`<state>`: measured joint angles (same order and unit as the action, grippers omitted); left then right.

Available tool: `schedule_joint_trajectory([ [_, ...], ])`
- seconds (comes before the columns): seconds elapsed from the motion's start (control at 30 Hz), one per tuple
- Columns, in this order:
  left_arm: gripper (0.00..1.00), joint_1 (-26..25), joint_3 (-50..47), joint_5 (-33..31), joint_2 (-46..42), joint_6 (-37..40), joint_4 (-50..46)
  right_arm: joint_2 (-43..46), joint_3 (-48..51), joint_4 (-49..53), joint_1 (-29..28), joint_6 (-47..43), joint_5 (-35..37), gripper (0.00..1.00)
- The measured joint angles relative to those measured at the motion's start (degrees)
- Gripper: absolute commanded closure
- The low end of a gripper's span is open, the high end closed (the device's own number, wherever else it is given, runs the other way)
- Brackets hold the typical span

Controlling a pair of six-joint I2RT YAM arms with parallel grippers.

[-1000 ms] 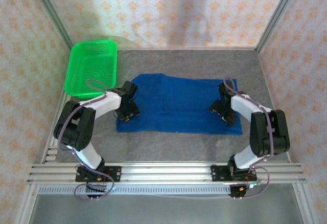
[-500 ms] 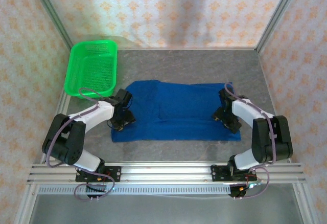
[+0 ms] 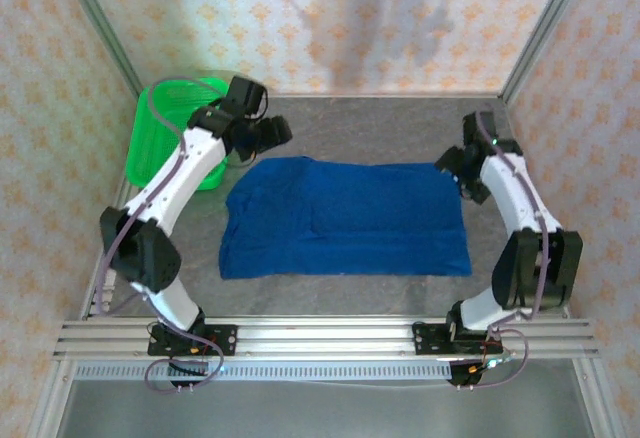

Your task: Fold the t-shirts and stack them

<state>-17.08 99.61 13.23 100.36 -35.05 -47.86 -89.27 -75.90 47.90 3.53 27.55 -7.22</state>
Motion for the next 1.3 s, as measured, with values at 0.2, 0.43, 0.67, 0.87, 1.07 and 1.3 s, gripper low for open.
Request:
schedule_joint_trajectory([
  [0.2, 0.26, 3.6, 17.8, 3.1, 19.2, 5.3, -2.8, -15.4, -15.3, -0.1, 3.0, -5.0, -4.7, 0.15],
  [0.43, 0.31, 6.0, 28.2, 2.8, 33.2, 9.0, -7.2, -24.8, -18.7, -0.5, 3.0, -6.2, -7.9, 0.19],
  [0.67, 0.35, 6.2, 30.5, 0.8, 35.6, 11.1, -9.8, -24.9, -16.0, -2.7, 3.0, -5.9, -9.8, 0.19],
  [0.87, 0.39, 6.2, 30.6, -2.1, 36.0, 13.2, -11.6, -24.9, -14.2, -3.8, 3.0, -5.9, -10.9, 0.18],
  [1.07, 0.42, 6.2, 30.1, -3.3, 38.1, 14.4, -12.0, -24.7, -12.2, -4.7, 2.9, -5.8, -12.2, 0.16],
  [1.3, 0.49, 6.2, 27.4, -3.2, 39.8, 14.6, -12.0, -22.1, -10.1, -5.9, 1.8, -5.7, -14.0, 0.15],
])
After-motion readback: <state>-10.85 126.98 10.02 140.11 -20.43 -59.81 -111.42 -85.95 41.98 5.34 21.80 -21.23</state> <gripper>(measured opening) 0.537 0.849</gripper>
